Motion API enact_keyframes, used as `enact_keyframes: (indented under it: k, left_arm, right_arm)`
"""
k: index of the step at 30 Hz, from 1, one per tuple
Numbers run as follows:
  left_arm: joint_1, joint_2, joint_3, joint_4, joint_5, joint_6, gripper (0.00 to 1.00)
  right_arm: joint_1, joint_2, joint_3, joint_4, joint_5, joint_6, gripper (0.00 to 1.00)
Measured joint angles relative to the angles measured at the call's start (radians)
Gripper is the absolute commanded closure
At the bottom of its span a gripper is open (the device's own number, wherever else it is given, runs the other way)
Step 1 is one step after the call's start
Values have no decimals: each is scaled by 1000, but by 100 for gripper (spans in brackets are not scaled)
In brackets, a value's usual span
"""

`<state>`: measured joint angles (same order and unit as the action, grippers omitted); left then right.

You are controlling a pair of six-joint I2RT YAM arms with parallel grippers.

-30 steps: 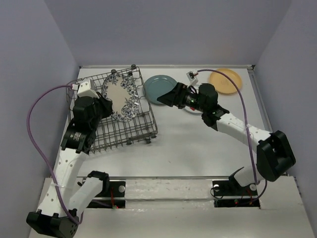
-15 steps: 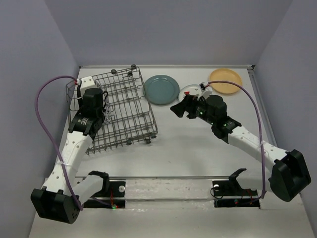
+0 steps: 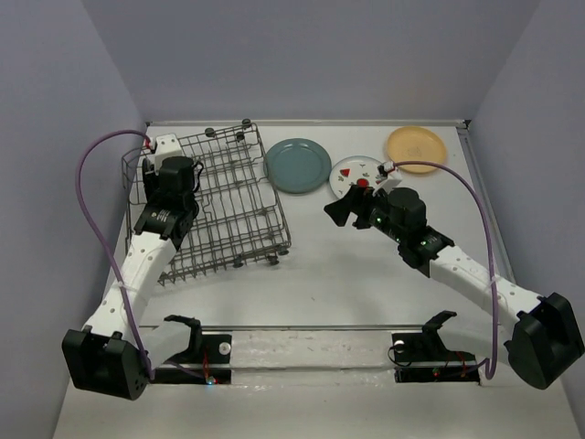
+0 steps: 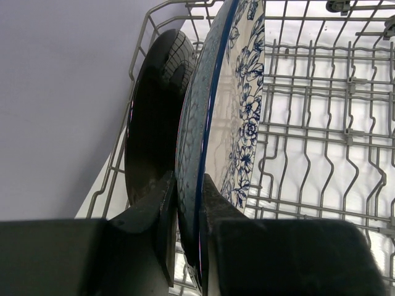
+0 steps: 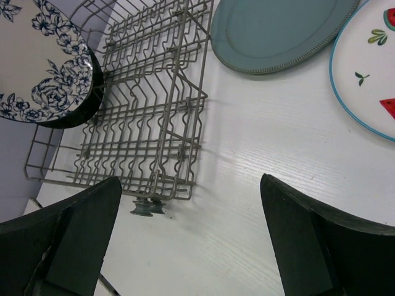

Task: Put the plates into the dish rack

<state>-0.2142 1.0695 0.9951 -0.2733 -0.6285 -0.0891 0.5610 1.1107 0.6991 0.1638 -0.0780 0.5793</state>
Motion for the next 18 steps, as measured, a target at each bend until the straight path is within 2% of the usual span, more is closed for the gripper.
enact_keyframes:
  k: [18]
  left_arm:
    - [-25, 55, -92, 107, -109, 63, 94]
  right_arm:
    - [-6, -5, -27, 1, 16, 0, 0]
